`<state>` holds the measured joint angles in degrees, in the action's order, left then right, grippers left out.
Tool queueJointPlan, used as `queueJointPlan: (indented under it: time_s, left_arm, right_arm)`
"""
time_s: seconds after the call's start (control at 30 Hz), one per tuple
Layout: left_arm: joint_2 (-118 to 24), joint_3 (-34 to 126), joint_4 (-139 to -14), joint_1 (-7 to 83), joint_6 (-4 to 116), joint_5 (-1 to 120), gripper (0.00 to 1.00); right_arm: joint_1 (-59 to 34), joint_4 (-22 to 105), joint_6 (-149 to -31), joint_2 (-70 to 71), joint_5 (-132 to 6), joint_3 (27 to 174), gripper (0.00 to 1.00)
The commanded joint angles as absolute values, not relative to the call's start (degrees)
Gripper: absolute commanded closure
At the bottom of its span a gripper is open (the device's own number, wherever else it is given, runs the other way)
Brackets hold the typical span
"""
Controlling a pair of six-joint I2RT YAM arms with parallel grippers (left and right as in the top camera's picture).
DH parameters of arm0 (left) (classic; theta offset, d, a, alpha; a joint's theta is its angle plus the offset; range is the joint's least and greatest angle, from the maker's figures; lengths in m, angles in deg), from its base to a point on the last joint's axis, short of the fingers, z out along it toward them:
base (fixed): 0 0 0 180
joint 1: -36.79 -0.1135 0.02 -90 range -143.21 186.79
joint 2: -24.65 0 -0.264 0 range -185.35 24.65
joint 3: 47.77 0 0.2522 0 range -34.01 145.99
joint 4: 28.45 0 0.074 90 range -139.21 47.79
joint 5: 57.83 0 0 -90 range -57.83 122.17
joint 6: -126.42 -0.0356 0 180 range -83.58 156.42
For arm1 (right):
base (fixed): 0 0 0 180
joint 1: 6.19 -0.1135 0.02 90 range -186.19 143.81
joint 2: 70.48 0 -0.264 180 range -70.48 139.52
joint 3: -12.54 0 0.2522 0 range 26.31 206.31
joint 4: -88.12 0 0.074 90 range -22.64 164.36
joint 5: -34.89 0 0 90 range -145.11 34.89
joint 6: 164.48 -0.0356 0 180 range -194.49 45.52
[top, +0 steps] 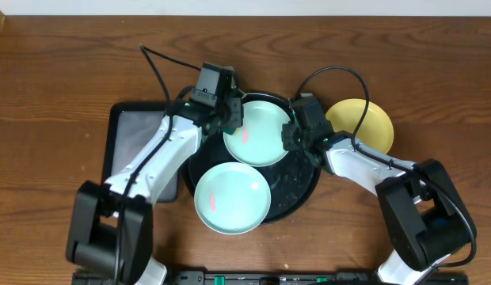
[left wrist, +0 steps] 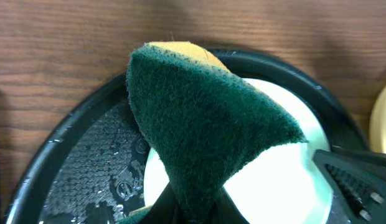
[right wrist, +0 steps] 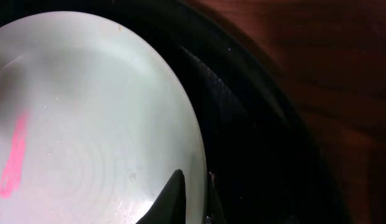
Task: Clean dirty plates on tray and stack at the side
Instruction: 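Scrub the light-blue plate with the sponge while right gripper holds rim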
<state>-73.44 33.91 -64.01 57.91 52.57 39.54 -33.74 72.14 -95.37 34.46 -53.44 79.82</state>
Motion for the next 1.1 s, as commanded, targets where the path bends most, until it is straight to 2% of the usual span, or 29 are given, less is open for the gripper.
queueJointPlan:
  time_s: [0.0,0.2,0.37,0.53,0.6,0.63,0.67,0.73,0.87,1.07]
  left_arm:
    - [-74.8,35.6,-63.1,58.2,53.1,39.5,0.92]
    - [-75.3,35.6,-62.8,58.3,53.5,39.5,0.93]
    - [-75.3,35.6,-62.7,59.0,53.5,39.5,0.93]
    - [-75.3,35.6,-62.6,60.1,53.5,39.4,0.92]
    - [-75.3,35.6,-62.6,60.2,53.5,39.0,0.92]
    - [-75.3,35.5,-62.6,60.2,53.5,39.0,0.93]
    - [-75.3,35.5,-62.6,60.2,53.5,39.0,0.93]
    - [-75.3,35.4,-62.7,60.3,53.5,39.0,0.92]
    - [-75.3,34.5,-62.7,60.3,53.7,39.0,0.92]
    - [-75.4,34.3,-62.6,60.3,53.7,39.0,0.92]
  right_arm:
    - [-34.3,72.5,-94.1,34.7,-53.2,80.6,0.88]
    - [-34.2,73.1,-92.4,34.7,-53.0,80.6,0.89]
    - [-34.3,73.1,-92.4,34.7,-53.0,80.6,0.99]
    - [-34.3,73.1,-92.4,34.7,-53.0,80.6,0.99]
    - [-34.3,73.0,-92.4,34.7,-53.0,80.6,0.96]
    - [-34.3,73.0,-92.4,34.7,-53.0,80.6,0.9]
    - [-34.3,73.0,-92.4,34.7,-53.0,80.6,0.88]
    - [-34.3,72.9,-92.4,34.7,-53.0,80.6,0.87]
    - [-34.3,72.9,-92.4,34.7,-53.0,80.6,0.98]
    - [-34.3,72.9,-92.4,34.8,-53.0,80.6,0.99]
